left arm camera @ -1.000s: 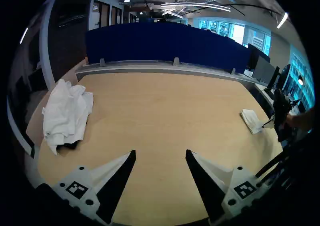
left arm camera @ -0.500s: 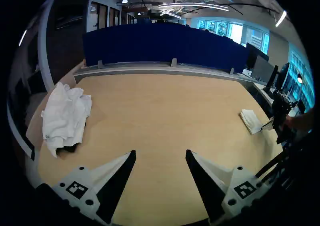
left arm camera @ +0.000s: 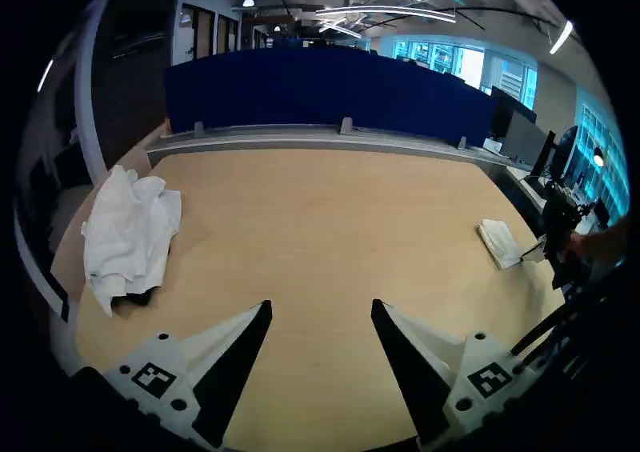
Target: Fold towel
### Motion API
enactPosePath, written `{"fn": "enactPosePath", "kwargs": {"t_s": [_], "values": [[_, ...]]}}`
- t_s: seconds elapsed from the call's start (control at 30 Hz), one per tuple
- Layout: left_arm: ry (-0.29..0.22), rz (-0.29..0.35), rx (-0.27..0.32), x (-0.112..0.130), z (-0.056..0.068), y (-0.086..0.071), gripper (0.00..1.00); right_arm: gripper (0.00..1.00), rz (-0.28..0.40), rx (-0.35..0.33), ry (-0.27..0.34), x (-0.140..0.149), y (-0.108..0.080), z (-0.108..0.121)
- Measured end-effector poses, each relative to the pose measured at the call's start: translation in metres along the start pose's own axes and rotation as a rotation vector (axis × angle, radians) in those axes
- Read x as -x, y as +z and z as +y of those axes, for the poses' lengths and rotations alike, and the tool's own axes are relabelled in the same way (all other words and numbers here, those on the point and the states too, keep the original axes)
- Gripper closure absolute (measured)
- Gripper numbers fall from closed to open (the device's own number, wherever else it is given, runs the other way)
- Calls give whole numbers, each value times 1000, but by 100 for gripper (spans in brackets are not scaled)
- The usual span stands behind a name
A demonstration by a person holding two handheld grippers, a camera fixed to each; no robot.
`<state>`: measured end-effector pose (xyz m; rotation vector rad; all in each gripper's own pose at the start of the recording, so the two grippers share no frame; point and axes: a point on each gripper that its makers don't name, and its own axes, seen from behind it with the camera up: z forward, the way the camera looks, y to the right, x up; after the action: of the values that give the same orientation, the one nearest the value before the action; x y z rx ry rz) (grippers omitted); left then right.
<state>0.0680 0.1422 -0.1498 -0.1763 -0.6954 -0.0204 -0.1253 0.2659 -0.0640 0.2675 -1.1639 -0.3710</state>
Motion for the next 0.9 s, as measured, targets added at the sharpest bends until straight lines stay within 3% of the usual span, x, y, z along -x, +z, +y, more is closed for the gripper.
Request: {"fn": "enactPosePath", "kwargs": {"t_s": [0.07, 0.2, 0.37, 0.9], "values": [[1, -1, 0, 1, 0, 0, 8, 81, -2, 6, -1, 1, -1, 1], [-2, 1, 1, 1, -1, 0, 8, 37, -1, 14, 2, 3, -8, 3], [-12, 2, 6, 2, -3, 2, 8, 15, 13, 27, -11, 2, -18, 6], [-4, 4, 17, 1, -1, 2, 8, 13, 25, 57, -22, -1, -26, 11]]}}
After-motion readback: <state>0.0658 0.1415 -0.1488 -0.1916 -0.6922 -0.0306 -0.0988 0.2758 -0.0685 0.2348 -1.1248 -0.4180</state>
